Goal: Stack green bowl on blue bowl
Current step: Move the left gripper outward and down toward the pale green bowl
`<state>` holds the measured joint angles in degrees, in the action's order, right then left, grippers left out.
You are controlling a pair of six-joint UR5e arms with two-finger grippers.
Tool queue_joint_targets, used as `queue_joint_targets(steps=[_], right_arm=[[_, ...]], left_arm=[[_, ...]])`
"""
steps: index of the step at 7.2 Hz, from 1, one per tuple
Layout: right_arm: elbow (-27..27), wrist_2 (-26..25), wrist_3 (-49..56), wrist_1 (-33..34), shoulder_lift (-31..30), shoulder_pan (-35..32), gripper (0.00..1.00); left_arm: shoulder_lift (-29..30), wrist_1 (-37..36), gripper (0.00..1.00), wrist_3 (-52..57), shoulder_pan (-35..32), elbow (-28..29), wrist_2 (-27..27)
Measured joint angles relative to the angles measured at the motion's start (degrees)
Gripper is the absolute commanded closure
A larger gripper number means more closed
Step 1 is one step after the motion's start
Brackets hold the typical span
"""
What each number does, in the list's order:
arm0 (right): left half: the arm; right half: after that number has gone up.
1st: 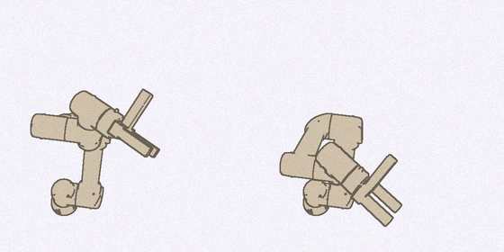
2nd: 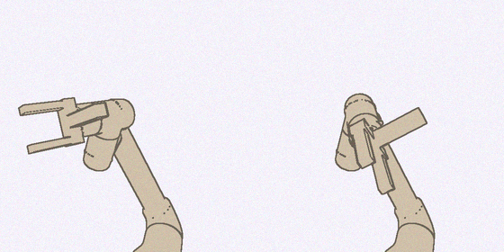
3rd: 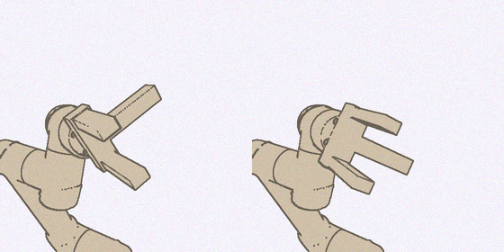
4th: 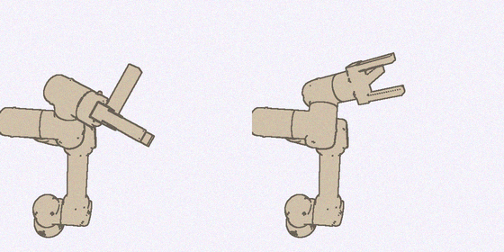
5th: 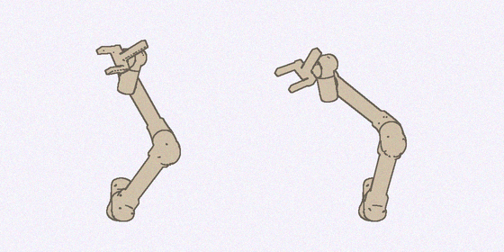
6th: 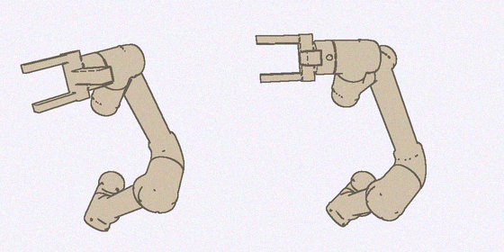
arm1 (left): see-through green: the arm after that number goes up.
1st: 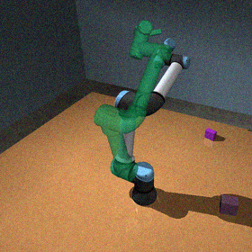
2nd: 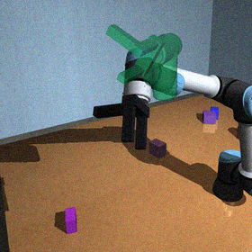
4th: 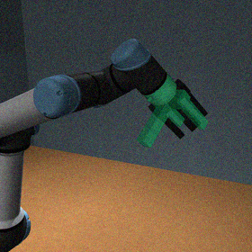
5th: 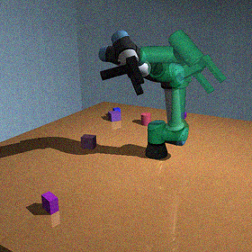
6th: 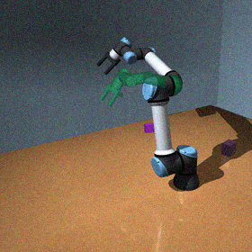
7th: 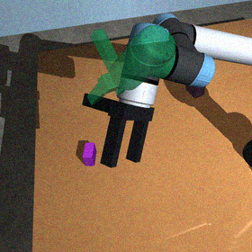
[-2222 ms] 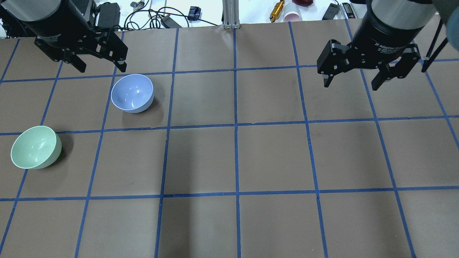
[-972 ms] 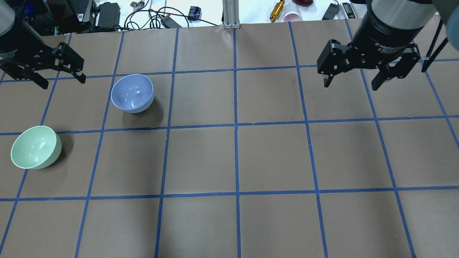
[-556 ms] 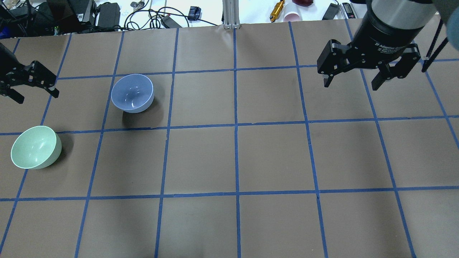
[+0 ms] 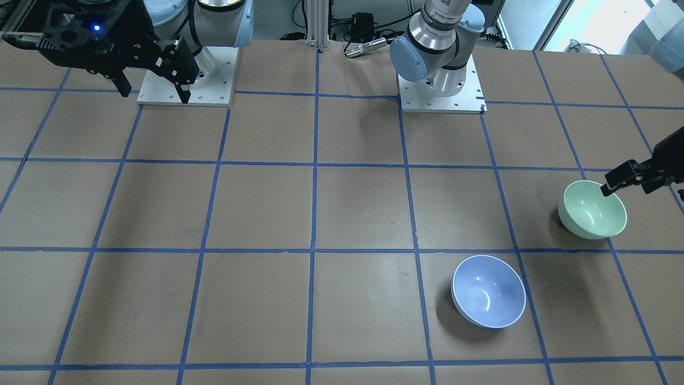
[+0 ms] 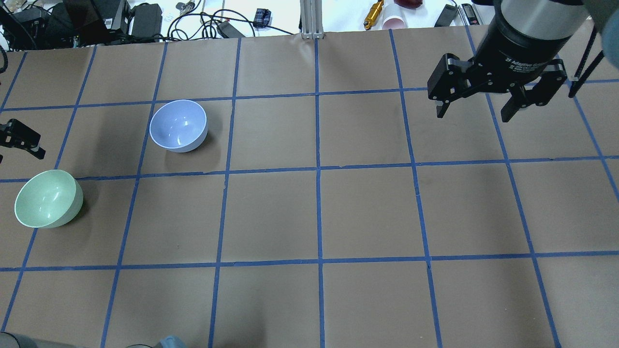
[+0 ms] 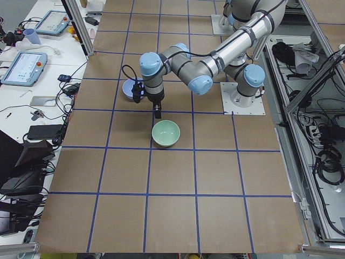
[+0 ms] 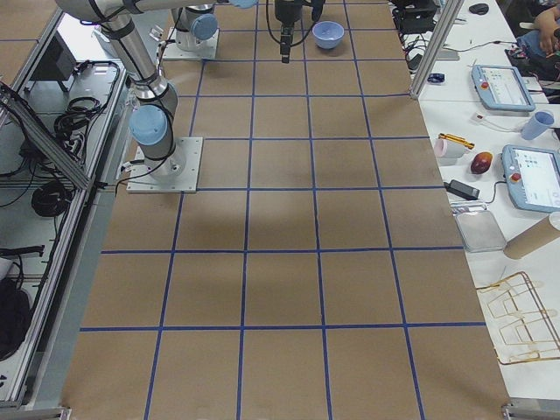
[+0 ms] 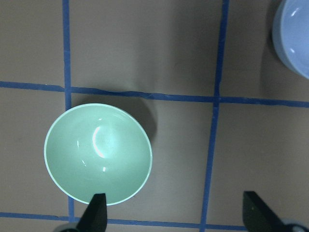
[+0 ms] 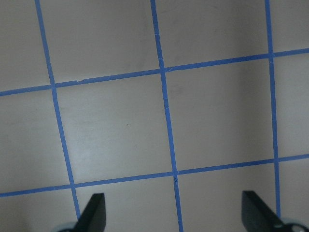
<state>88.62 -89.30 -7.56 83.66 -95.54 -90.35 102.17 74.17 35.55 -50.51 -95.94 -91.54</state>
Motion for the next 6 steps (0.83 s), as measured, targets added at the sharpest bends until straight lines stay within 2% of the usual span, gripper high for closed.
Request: queue_joint_targets(steps=[3,6], right_arm=[[-0.01,0.0,0.0,-0.01,0.0,0.0,0.0],[0.03,0.0,0.0,0.0,0.0,0.0,0.0]], left_arm=[[5.76,-13.89,0.0,11.67,5.82,-4.98,0.41],[9.5,-19.25,0.0,20.85,8.95,-7.07,2.59]])
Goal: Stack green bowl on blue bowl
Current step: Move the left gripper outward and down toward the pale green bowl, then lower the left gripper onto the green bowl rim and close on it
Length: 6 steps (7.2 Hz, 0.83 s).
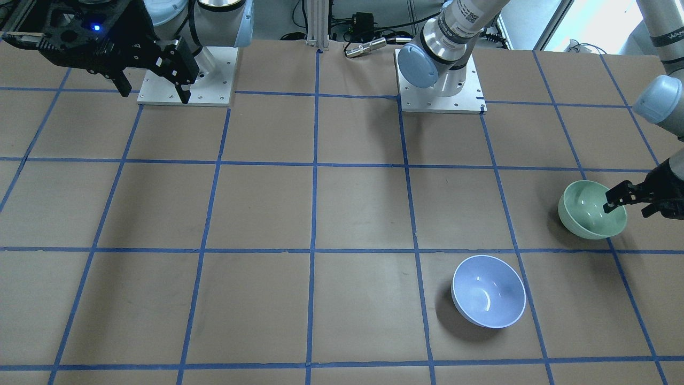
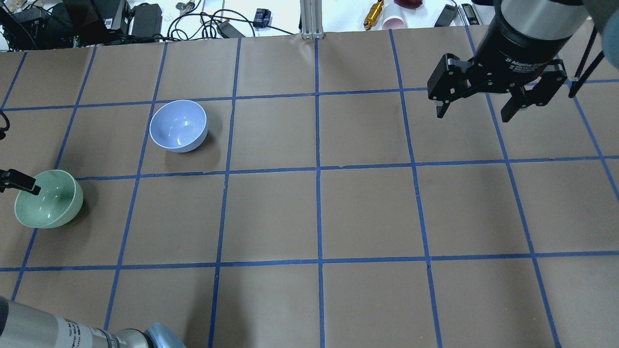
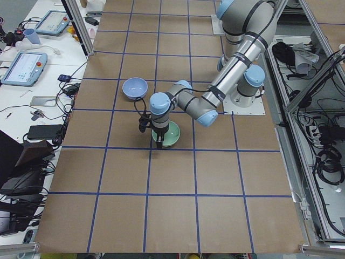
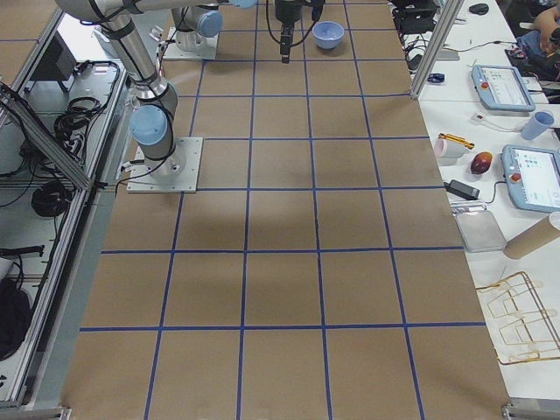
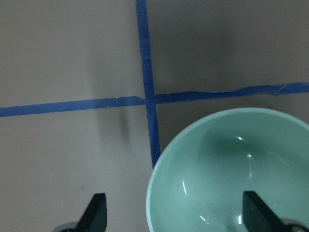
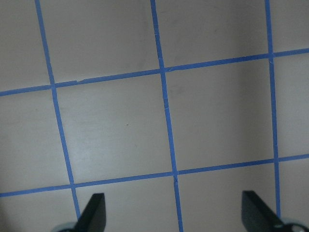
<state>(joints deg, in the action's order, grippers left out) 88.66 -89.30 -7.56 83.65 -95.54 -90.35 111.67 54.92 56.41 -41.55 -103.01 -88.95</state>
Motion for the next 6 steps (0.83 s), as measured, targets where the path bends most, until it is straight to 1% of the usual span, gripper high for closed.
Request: queue_joint_targets(steps=[2,3,4,6], right_arm=[[0.01,0.0,0.0,-0.02,0.0,0.0,0.0],[0.0,0.0,0.0,-0.03,0.0,0.0,0.0],[-0.01,0.0,0.0,-0.02,0.0,0.0,0.0],[-0.02,0.0,0.0,-0.01,0.0,0.0,0.0]], left_arm=[[1.44,-0.36,0.0,6.17,0.89,-0.16,1.0],[2.07,-0.36,0.0,7.53,1.29,-0.21,1.15],[2.71,-0.33,0.02,8.01,1.74,-0.24,1.18],[3.71,-0.13,0.02,6.07,2.27,-0.24,1.13]])
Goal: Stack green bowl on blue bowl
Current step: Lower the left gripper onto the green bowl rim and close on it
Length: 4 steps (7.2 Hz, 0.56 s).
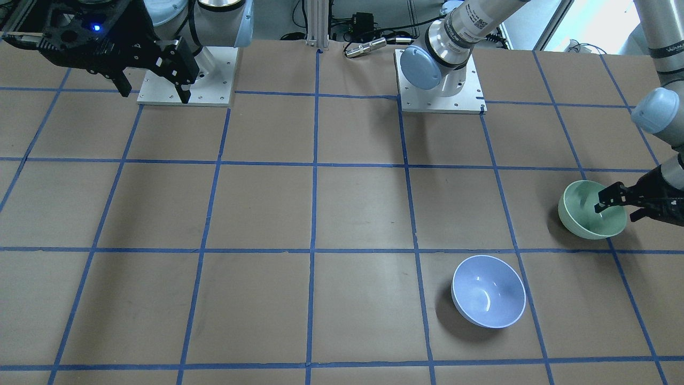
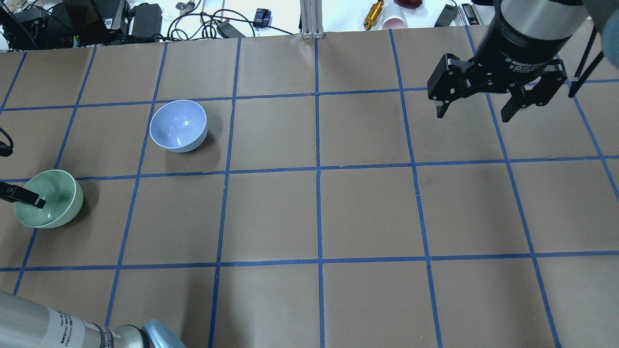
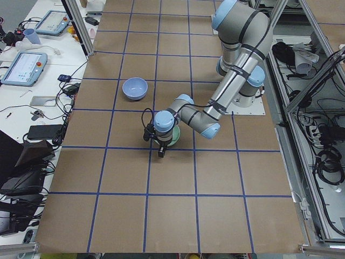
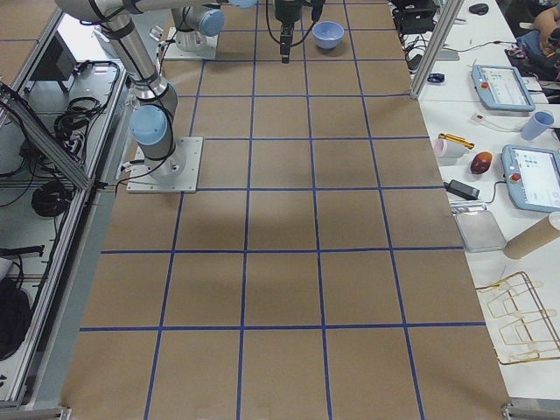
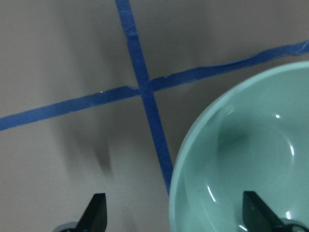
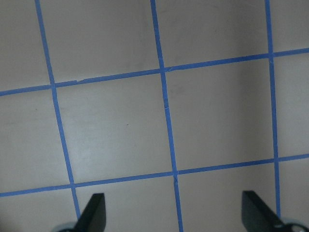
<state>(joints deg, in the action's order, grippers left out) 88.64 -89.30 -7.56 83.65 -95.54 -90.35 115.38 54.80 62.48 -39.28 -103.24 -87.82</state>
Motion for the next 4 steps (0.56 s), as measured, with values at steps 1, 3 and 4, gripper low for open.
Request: queue_joint_targets(steps=[1,3,4], right_arm=[[0.0,0.0,0.0,0.0,0.0,0.0,0.0],[-0.01,0.0,0.0,0.0,0.0,0.0,0.0],[-0.03,0.0,0.0,0.0,0.0,0.0,0.0]], left_arm=[[0.23,0.1,0.02,-1.96,0.11,-0.12,-0.08],[0.34,0.2,0.25,-4.2,0.16,-1.09,-0.22],[0.37,0.21,0.82,-4.35,0.17,-1.4,-0.22]])
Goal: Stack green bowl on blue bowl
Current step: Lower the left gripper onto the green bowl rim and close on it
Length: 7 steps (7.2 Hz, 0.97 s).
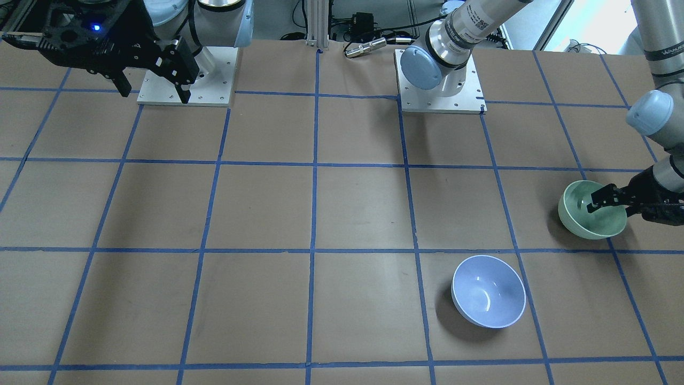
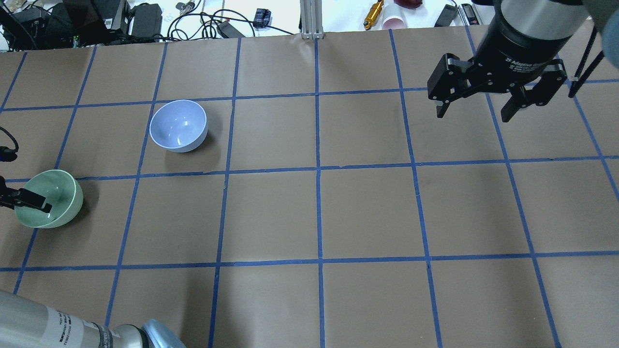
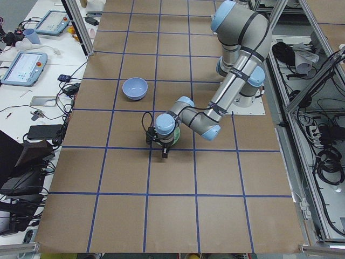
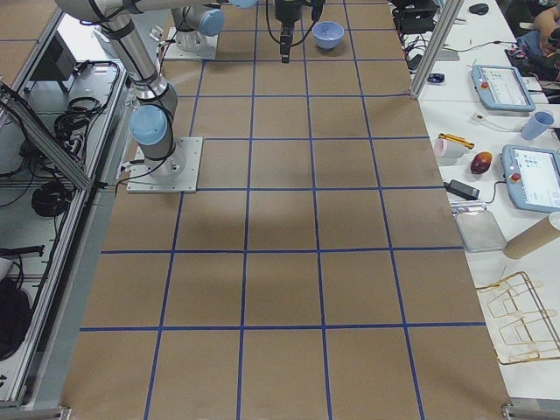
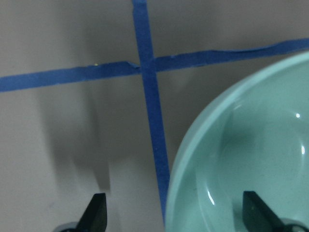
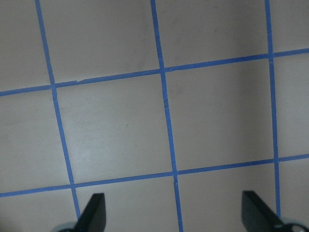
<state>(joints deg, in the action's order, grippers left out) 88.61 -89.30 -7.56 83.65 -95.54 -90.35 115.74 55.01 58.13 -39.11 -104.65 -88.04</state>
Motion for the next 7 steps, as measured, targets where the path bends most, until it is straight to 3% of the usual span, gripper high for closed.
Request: queue_joint_targets(steps=[1,7], right_arm=[[-0.01,0.0,0.0,-0.02,0.0,0.0,0.0],[0.03,0.0,0.0,-0.01,0.0,0.0,0.0]], left_arm=[[-0.01,0.01,1.0,0.16,0.0,-0.16,-0.13],[-0.41,0.93,1.0,0.52,0.0,-0.01,-0.56]])
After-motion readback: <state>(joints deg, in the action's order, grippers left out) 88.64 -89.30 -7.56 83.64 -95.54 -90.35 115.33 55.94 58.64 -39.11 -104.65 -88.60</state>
